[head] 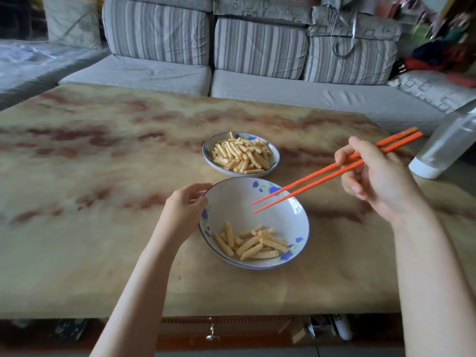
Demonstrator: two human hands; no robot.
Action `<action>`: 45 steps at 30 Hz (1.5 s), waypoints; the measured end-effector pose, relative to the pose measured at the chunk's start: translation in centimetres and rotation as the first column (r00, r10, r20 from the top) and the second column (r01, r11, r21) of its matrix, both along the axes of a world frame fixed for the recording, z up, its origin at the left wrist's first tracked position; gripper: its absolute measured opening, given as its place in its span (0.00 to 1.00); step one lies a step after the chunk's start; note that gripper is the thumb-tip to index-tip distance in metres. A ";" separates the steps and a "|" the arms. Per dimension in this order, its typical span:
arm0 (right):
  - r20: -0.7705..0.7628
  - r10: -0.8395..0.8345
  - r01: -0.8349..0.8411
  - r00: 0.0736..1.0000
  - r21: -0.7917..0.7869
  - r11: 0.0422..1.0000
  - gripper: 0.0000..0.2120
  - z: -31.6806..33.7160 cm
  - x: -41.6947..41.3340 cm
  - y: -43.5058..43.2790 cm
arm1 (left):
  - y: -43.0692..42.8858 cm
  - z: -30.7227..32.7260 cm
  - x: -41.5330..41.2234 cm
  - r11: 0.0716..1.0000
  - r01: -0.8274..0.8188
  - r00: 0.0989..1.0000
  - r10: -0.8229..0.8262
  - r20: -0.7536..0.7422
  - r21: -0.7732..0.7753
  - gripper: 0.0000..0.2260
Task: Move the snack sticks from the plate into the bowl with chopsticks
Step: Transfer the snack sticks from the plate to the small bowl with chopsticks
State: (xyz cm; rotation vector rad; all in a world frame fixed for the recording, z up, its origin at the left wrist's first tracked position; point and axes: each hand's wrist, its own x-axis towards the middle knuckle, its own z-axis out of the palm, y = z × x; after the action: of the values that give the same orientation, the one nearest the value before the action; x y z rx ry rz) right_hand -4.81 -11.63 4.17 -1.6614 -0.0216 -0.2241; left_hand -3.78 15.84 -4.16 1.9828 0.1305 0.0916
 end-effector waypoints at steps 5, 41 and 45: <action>-0.060 0.038 -0.042 0.997 -0.068 0.997 0.20 -0.5 -0.2 -0.3 | 0.0 0.0 -0.1 1.000 -0.008 1.000 0.008 -0.006 -0.007 0.18; 0.075 -0.382 0.323 0.921 0.402 0.857 0.18 -1.9 3.3 4.4 | 0.1 -0.4 0.3 0.999 -0.003 1.000 0.003 -0.005 -0.034 0.17; 0.101 -0.423 0.366 0.900 0.348 0.863 0.20 -2.2 5.8 6.6 | 0.1 -0.4 0.4 0.999 -0.006 1.000 0.005 -0.006 -0.033 0.18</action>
State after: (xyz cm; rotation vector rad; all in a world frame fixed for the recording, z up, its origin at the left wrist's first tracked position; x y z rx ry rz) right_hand 1.01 -5.08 1.98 -1.2996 0.2187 -0.6552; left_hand -3.38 15.97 -4.56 1.9498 0.1403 0.0867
